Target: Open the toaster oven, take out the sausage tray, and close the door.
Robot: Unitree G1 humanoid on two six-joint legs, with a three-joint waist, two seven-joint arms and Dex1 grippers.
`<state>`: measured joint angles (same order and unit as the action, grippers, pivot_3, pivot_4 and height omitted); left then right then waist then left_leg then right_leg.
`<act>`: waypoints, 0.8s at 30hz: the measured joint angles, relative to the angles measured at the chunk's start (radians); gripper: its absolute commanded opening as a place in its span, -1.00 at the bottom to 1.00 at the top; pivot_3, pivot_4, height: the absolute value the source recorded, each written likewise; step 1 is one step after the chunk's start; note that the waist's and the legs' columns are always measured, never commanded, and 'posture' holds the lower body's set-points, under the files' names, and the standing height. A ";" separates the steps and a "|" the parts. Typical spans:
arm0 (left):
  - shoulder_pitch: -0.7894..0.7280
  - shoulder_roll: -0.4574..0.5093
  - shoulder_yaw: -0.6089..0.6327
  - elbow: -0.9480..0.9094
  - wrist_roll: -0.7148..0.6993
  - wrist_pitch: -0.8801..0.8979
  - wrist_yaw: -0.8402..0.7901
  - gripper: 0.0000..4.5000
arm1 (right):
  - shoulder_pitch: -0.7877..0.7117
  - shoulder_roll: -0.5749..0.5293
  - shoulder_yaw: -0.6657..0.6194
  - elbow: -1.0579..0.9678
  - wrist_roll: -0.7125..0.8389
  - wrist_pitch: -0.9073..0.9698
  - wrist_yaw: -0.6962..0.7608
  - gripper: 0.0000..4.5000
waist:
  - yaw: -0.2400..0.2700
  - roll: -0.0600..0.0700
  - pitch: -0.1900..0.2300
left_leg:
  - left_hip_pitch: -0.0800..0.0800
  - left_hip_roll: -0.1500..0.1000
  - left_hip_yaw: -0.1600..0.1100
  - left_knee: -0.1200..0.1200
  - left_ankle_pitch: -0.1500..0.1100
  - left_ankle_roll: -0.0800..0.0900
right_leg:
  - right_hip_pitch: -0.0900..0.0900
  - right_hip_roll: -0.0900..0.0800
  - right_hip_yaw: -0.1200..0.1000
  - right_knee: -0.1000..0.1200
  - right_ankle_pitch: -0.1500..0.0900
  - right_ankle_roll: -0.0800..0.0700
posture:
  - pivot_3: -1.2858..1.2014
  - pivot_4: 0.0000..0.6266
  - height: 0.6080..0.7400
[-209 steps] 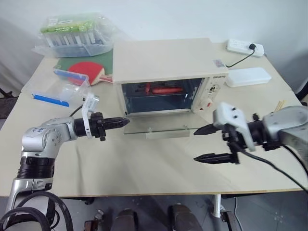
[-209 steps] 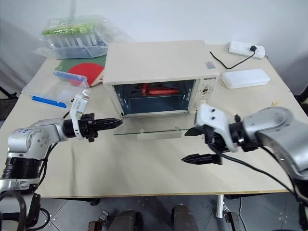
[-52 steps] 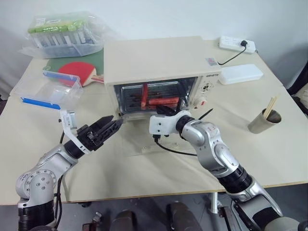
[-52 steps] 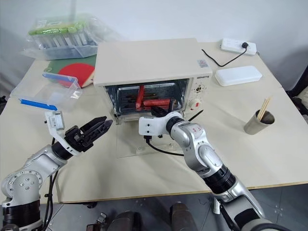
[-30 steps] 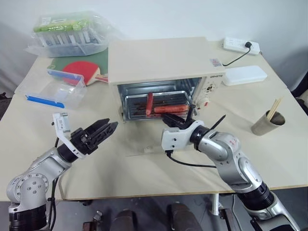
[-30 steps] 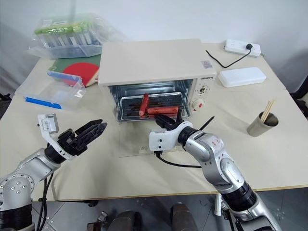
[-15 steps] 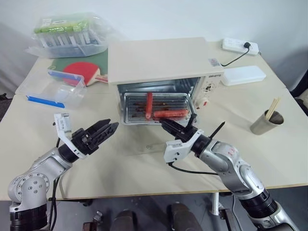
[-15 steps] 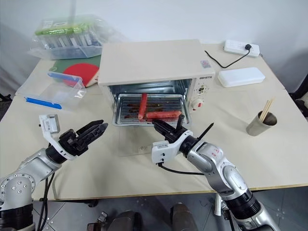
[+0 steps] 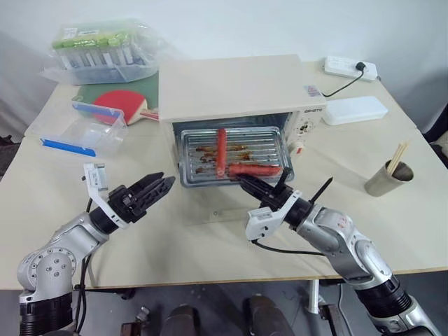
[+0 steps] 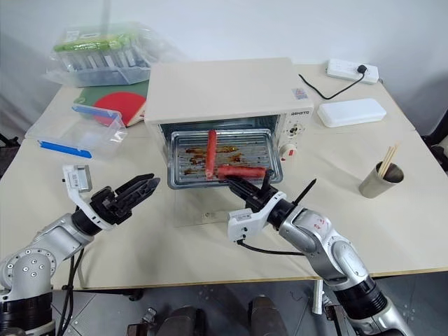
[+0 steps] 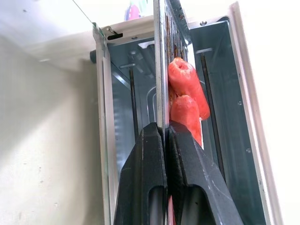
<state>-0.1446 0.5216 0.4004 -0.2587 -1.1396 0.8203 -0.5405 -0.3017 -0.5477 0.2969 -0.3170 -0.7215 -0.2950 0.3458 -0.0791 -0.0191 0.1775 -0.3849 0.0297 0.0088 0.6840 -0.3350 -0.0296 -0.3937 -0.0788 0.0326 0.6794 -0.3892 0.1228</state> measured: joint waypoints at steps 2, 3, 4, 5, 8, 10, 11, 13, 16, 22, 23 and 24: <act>0.000 -0.005 0.000 -0.001 -0.006 0.006 0.007 1.00 | 0.012 -0.011 -0.003 -0.012 0.014 -0.009 0.011 -1.00 | 0.001 0.000 0.000 | 0.000 0.000 0.000 0.000 0.000 0.000 | 0.000 0.000 0.000 0.000 0.000 0.000 | 0.03 -0.52 1.00; 0.001 -0.007 0.000 -0.002 -0.011 0.010 0.012 1.00 | 0.019 -0.016 -0.006 -0.021 0.023 -0.012 0.017 -1.00 | 0.001 0.000 0.000 | 0.000 0.000 0.000 0.000 0.000 0.000 | 0.000 0.000 0.000 0.000 0.000 0.000 | 0.03 -0.52 1.00; 0.002 -0.010 0.000 -0.004 -0.013 0.011 0.016 1.00 | 0.026 -0.021 -0.012 -0.031 0.030 -0.014 0.023 -1.00 | 0.002 0.000 0.000 | 0.000 0.000 0.000 0.000 0.000 0.000 | 0.000 0.000 0.000 0.000 0.000 0.000 | 0.03 -0.52 1.00; 0.003 -0.012 0.000 -0.005 -0.017 0.015 0.020 1.00 | 0.035 -0.025 -0.020 -0.042 0.041 -0.018 0.031 -1.00 | 0.002 0.000 0.000 | 0.000 0.000 0.000 0.000 0.000 0.000 | 0.000 0.000 0.000 0.000 0.000 0.000 | 0.03 -0.52 1.00; 0.005 -0.019 0.000 -0.009 -0.041 0.028 0.038 1.00 | 0.053 -0.040 -0.031 -0.068 0.064 -0.029 0.053 -1.00 | 0.002 0.000 0.000 | 0.000 0.000 0.000 0.000 0.000 0.000 | 0.001 0.000 0.000 0.000 0.000 0.000 | 0.03 -0.52 1.00; 0.005 -0.024 0.000 -0.010 -0.053 0.036 0.049 1.00 | 0.059 -0.041 -0.032 -0.078 0.074 -0.033 0.062 -1.00 | 0.002 0.000 0.000 | 0.000 0.000 0.000 0.000 0.000 0.000 | 0.001 0.000 0.000 0.000 0.000 0.000 | 0.03 -0.52 1.00; 0.005 -0.025 0.000 -0.012 -0.063 0.043 0.056 1.00 | 0.063 -0.041 -0.034 -0.083 0.077 -0.033 0.066 -1.00 | 0.002 0.000 0.000 | 0.000 0.000 0.000 0.000 0.000 0.000 | 0.001 0.000 0.000 0.000 0.000 0.000 | 0.03 -0.52 1.00; 0.005 -0.025 0.000 -0.014 -0.121 0.078 0.090 1.00 | 0.084 -0.049 -0.046 -0.104 0.094 -0.034 0.079 -1.00 | 0.005 0.000 0.000 | 0.000 0.000 -0.001 0.000 0.000 0.000 | 0.001 0.000 0.001 0.000 0.000 0.000 | 0.03 -0.52 1.00; -0.006 -0.025 -0.008 -0.011 -0.247 0.143 0.163 1.00 | 0.102 -0.076 -0.072 -0.112 0.115 -0.052 0.088 -1.00 | 0.013 0.000 0.000 | 0.001 0.000 -0.001 0.001 0.000 0.000 | 0.002 -0.001 0.001 0.000 0.000 0.000 | 0.03 -0.52 1.00; -0.051 -0.072 -0.037 0.009 -0.529 0.157 0.384 1.00 | 0.117 -0.085 -0.082 -0.112 0.143 -0.080 0.105 -1.00 | 0.027 0.000 0.000 | 0.003 0.000 -0.001 0.001 0.001 -0.001 | 0.003 -0.001 0.001 -0.001 0.000 0.000 | 0.03 -0.52 1.00; -0.052 -0.075 -0.046 0.017 -0.556 0.153 0.413 1.00 | 0.117 -0.086 -0.082 -0.112 0.150 -0.083 0.108 -1.00 | 0.027 0.000 0.000 | 0.004 0.000 -0.001 0.001 0.001 -0.001 | 0.003 -0.001 0.001 -0.001 0.000 0.000 | 0.03 -0.52 1.00; -0.053 -0.078 -0.049 0.025 -0.568 0.150 0.429 1.00 | 0.117 -0.086 -0.082 -0.112 0.154 -0.088 0.111 -1.00 | 0.027 0.000 0.000 | 0.004 0.000 0.000 0.001 0.001 -0.001 | 0.004 0.000 0.001 -0.001 0.000 0.000 | 0.03 -0.52 1.00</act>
<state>-0.1977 0.4436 0.3511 -0.2336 -1.7078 0.9701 -0.1112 -0.1847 -0.6335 0.2148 -0.4294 -0.5676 -0.3826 0.4571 -0.0517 -0.0191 0.1775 -0.3806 0.0296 0.0084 0.6847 -0.3338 -0.0305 -0.3900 -0.0791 0.0336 0.6783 -0.3892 0.1228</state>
